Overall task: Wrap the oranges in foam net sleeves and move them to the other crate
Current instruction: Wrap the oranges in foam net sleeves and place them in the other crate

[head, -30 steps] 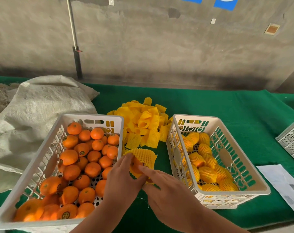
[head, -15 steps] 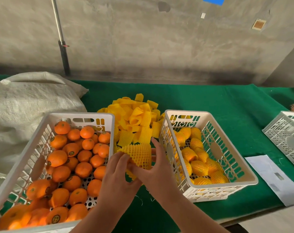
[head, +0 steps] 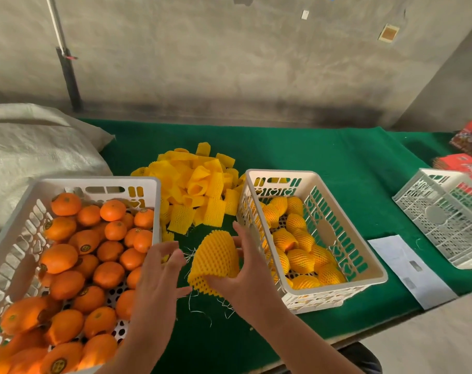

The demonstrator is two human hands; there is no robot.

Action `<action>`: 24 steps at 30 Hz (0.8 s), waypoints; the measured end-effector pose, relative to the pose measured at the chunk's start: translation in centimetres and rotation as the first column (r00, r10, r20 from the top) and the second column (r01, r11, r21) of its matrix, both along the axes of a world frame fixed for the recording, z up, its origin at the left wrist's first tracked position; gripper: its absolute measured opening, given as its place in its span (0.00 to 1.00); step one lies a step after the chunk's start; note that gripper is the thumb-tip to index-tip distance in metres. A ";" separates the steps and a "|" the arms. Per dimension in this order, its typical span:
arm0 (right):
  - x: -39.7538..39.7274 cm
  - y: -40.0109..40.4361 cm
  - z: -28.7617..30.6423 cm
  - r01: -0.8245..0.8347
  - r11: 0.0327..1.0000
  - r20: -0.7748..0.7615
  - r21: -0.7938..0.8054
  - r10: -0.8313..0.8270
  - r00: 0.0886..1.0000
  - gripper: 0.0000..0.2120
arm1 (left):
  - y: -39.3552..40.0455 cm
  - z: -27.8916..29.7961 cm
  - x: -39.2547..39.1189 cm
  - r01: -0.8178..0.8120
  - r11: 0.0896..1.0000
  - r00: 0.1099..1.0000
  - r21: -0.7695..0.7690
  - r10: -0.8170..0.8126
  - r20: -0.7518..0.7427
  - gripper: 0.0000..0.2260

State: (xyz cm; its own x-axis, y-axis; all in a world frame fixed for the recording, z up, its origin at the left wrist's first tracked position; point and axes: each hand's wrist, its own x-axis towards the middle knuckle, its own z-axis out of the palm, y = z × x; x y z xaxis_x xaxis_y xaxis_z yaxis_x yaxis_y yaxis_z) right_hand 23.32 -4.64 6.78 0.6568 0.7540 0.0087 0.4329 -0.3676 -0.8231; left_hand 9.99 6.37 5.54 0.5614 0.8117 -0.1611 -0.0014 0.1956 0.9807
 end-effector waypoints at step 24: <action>9.1 1.9 -1.8 0.280 0.959 -0.614 0.052 -0.190 0.766 0.22 | 7.3 -7.5 1.4 0.688 0.447 0.652 0.572 -0.035 -0.757 0.34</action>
